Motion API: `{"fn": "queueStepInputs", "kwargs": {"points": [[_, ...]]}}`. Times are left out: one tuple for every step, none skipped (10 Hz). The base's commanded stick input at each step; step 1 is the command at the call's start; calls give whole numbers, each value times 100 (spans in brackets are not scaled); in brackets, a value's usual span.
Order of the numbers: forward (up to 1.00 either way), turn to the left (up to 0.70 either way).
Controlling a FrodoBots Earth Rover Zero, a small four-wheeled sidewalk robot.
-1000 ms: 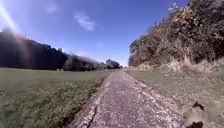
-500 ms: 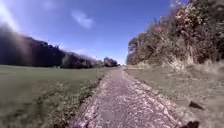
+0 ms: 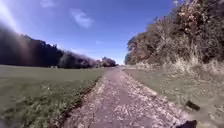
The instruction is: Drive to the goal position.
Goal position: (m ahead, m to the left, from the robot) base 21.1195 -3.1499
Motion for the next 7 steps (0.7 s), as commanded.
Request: {"fn": "queueStepInputs", "kwargs": {"points": [[100,0],[100,0],[100,0],[100,0],[100,0],[100,0],[100,0]]}}
